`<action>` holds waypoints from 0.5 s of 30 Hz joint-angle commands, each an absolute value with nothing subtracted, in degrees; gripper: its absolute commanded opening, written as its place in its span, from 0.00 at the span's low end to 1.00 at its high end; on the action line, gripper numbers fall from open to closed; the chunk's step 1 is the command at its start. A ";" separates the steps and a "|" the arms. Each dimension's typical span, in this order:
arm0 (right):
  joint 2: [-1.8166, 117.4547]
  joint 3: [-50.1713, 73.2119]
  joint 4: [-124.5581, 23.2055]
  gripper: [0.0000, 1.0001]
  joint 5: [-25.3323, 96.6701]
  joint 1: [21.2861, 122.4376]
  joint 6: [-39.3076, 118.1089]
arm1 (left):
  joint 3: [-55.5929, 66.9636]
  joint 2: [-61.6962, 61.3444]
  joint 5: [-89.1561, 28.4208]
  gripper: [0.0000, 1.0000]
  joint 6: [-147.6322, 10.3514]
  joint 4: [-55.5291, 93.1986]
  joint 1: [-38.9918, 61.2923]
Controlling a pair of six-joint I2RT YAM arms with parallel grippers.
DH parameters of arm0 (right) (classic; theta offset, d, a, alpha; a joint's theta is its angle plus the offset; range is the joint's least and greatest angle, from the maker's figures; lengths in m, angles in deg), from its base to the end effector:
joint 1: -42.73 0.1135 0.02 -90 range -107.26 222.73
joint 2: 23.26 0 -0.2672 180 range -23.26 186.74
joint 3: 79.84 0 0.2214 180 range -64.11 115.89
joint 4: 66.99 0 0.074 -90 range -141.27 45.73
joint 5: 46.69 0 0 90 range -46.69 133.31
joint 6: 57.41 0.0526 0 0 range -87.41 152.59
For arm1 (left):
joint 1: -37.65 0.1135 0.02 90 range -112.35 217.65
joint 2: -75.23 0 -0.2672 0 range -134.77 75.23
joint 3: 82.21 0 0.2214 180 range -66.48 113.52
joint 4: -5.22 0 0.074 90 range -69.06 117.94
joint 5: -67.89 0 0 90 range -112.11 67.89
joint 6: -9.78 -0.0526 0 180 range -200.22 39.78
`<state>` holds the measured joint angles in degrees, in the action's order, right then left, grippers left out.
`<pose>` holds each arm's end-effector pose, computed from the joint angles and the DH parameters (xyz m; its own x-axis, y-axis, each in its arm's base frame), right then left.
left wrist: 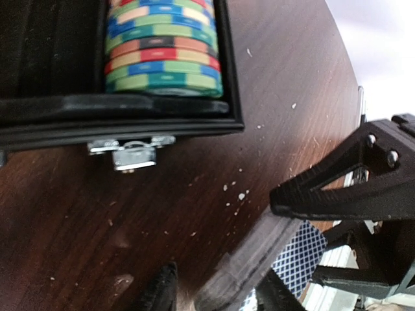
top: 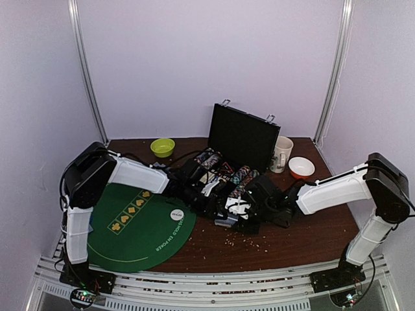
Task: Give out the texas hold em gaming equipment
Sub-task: Pick up the poker card from the face-down deck piles.
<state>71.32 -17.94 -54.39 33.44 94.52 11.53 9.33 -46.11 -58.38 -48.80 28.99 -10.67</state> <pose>0.1885 0.2540 0.1709 -0.1052 -0.7059 -0.7004 -0.9500 0.2796 -0.1392 0.2562 -0.3345 0.1380 -0.8923 0.3701 -0.2586 0.4343 0.5469 -0.7158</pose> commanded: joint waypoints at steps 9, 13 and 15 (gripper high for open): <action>71.46 -17.79 -54.53 0.53 35.56 94.95 11.25 | 9.04 -44.29 -47.48 0.32 -54.16 38.74 -10.45; 71.73 -17.56 -54.18 0.53 35.58 94.97 11.29 | 7.98 -43.08 -48.26 0.32 -54.38 37.55 -10.34; 71.83 -17.36 -53.96 0.53 35.65 94.93 11.31 | 8.05 -42.54 -49.69 0.24 -54.46 36.42 -10.34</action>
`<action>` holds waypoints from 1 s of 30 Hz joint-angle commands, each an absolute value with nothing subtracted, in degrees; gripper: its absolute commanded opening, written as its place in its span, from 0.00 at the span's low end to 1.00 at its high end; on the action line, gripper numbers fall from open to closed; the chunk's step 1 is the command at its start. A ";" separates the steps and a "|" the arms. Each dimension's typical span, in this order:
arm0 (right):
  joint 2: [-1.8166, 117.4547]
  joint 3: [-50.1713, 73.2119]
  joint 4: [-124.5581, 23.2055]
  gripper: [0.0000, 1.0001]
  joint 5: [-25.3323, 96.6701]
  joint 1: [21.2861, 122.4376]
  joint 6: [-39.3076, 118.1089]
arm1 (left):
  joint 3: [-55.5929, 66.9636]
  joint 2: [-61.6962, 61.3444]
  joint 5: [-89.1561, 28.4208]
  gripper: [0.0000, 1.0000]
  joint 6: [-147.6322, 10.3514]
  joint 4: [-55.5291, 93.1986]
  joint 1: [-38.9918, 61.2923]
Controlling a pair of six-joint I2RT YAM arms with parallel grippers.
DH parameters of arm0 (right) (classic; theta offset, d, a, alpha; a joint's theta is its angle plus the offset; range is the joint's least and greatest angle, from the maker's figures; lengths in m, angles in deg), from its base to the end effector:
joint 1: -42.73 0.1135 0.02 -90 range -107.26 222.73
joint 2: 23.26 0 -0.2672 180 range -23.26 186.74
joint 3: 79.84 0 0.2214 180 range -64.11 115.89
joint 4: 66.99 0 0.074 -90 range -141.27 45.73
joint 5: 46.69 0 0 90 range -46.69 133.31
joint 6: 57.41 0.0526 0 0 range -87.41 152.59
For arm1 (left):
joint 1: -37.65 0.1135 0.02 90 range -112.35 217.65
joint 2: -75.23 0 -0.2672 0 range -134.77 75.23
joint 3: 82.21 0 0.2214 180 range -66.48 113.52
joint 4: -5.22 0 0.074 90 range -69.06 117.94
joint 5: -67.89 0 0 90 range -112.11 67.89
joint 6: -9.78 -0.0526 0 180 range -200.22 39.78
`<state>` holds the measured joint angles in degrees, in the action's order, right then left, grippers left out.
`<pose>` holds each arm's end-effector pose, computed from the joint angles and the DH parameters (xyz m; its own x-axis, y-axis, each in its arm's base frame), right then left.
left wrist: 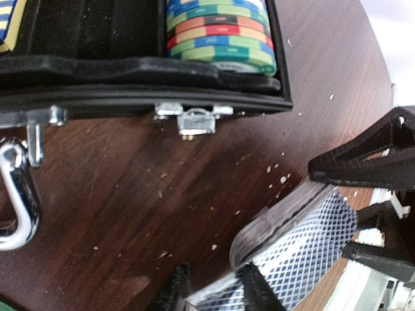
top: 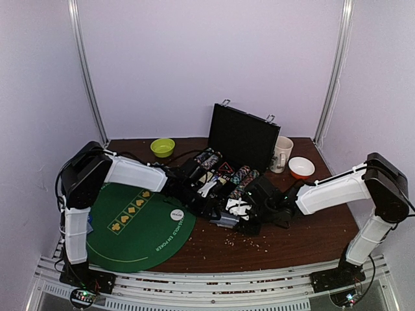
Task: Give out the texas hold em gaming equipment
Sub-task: Pick up the poker card from the face-down deck piles.
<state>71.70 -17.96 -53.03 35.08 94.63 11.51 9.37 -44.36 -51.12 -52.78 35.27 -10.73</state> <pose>0.1881 0.2522 0.1666 -0.1196 -0.7294 -0.6736 -0.9453 0.2910 -0.1474 0.2538 -0.3241 0.1400 -0.8800 0.3837 -0.2799 0.4717 0.6376 -0.6090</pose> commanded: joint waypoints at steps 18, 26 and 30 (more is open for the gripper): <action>73.04 -16.31 -52.33 0.52 36.88 94.88 11.76 | 7.21 -34.73 -52.27 0.00 -58.66 43.42 -7.44; 73.24 -16.21 -51.70 0.52 36.94 94.90 11.56 | 1.83 -23.04 -55.45 0.00 -56.59 54.74 -2.20; 73.79 -15.88 -51.23 0.52 36.37 94.90 11.23 | -9.39 -9.39 -52.11 0.00 -47.06 63.41 8.93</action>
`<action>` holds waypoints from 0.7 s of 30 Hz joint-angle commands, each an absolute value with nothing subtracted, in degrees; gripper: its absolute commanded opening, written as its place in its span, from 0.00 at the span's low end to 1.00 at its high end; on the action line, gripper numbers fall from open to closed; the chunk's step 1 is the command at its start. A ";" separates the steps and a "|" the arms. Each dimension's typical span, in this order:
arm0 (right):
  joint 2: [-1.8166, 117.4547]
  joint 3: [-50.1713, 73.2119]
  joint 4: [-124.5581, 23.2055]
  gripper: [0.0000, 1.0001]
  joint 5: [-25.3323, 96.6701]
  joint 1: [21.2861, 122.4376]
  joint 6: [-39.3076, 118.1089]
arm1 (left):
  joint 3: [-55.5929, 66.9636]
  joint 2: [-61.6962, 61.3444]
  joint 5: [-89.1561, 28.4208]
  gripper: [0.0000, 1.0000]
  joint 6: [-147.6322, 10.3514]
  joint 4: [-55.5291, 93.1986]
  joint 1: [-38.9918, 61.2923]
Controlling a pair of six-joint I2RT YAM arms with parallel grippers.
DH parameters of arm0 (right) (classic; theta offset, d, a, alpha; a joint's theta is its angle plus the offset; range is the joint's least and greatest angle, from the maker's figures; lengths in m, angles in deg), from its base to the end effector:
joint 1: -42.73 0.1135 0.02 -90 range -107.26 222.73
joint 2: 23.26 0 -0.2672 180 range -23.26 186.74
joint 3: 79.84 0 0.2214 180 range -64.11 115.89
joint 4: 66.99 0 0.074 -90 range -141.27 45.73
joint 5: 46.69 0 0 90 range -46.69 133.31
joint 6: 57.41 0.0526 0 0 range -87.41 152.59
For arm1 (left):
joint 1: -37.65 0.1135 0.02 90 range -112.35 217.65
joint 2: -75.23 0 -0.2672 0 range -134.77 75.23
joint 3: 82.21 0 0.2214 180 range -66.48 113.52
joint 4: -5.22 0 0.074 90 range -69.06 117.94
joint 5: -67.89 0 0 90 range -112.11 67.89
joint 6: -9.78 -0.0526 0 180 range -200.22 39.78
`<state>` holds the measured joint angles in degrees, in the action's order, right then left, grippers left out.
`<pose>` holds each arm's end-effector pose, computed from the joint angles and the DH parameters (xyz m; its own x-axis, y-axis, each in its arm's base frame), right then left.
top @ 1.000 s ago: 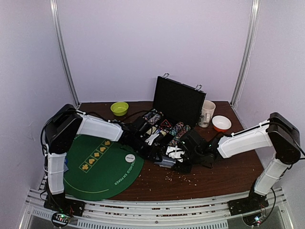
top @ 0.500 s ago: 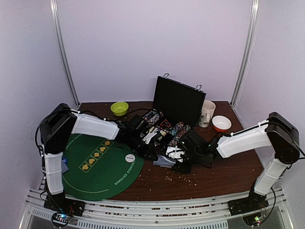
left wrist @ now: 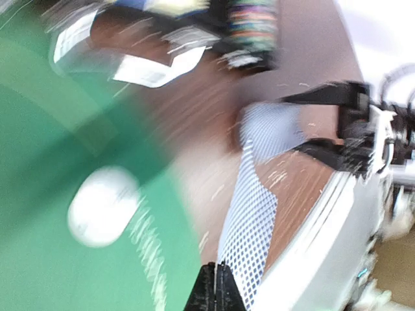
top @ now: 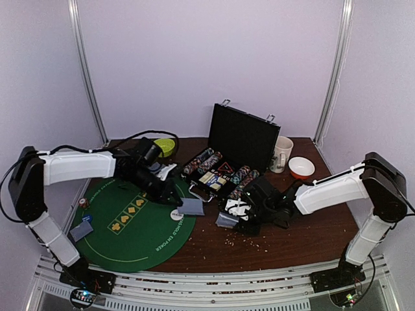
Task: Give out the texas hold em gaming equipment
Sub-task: Distribute the poker card in the small blind area.
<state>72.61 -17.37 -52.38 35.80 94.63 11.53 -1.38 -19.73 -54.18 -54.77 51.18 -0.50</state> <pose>0.1899 0.2534 0.1637 -0.1282 -0.7409 -0.6592 -0.9432 0.2965 -0.1497 0.2320 -0.2177 0.2229 -0.9299 0.2674 -0.2525 0.3677 0.6841 -0.6299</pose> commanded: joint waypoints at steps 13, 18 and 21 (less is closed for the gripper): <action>72.99 -14.28 -49.87 0.53 37.21 94.86 8.38 | -2.42 -0.49 -36.44 0.00 -63.27 98.36 47.87; 71.16 -15.12 -51.29 0.53 36.57 94.86 8.06 | -5.28 -2.48 -33.83 0.00 -65.64 98.28 52.13; 70.58 -16.12 -52.73 0.53 36.19 94.79 7.90 | -1.63 -4.07 -28.13 0.00 -66.64 98.36 54.74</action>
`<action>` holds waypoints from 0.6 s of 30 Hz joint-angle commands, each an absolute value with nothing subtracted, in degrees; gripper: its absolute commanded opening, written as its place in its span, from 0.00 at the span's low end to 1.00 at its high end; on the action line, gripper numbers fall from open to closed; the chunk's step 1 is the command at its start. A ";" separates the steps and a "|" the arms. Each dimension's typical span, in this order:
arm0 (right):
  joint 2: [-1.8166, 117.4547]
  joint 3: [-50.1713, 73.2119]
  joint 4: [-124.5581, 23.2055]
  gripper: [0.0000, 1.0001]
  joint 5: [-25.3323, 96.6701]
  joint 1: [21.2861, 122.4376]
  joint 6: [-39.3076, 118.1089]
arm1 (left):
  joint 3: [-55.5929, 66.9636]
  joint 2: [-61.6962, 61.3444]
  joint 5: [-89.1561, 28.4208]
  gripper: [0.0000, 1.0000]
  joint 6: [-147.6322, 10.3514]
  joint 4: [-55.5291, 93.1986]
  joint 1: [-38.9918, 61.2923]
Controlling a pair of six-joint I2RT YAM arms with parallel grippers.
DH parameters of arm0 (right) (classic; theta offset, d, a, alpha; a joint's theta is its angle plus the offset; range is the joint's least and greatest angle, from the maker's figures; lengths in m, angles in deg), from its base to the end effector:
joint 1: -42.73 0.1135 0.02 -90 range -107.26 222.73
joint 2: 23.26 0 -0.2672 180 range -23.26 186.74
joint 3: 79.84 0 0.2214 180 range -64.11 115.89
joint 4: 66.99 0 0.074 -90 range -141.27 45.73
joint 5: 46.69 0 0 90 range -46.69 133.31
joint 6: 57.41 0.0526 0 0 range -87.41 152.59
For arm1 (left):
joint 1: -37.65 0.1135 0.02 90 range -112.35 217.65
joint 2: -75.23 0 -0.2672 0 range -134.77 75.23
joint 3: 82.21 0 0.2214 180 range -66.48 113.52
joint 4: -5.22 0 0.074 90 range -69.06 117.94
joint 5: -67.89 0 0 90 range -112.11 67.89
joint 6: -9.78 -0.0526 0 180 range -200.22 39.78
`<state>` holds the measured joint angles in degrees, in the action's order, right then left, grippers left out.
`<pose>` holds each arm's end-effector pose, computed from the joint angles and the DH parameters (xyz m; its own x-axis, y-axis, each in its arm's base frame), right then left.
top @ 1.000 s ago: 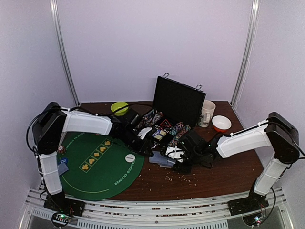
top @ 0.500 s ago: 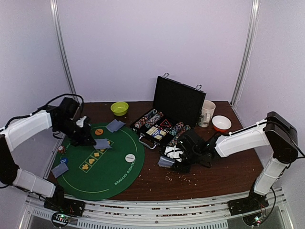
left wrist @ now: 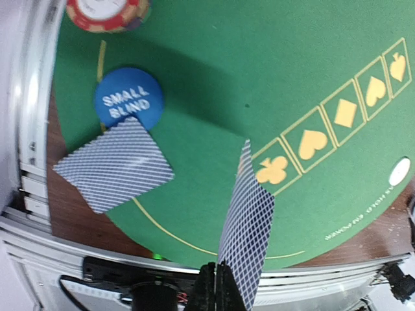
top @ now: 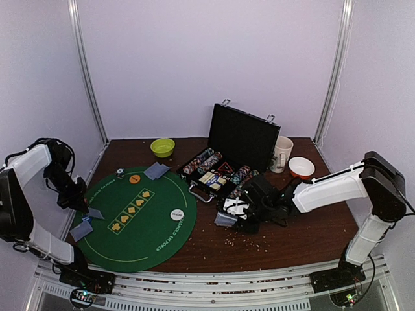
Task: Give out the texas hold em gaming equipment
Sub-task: Distribute the poker card in the small blind area.
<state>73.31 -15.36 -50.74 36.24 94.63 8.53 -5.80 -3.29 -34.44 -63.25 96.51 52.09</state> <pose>0.1936 0.2574 0.1670 -0.0820 -0.7602 -0.6444 -0.9471 0.2607 -0.1870 0.1777 0.0342 0.2420 -0.8499 -0.5133 0.1189 -0.5269 0.8292 -0.1866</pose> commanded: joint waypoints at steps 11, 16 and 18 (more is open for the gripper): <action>70.52 -16.04 -52.74 0.54 36.79 94.68 7.60 | -3.01 -5.83 -24.92 0.00 -65.72 98.20 59.99; 70.60 -16.04 -52.61 0.54 37.10 94.62 7.39 | -2.70 -7.67 -24.16 0.00 -65.47 98.19 60.62; 70.61 -16.08 -52.38 0.54 37.28 94.59 7.28 | -2.36 -8.79 -24.26 0.00 -65.69 98.11 60.78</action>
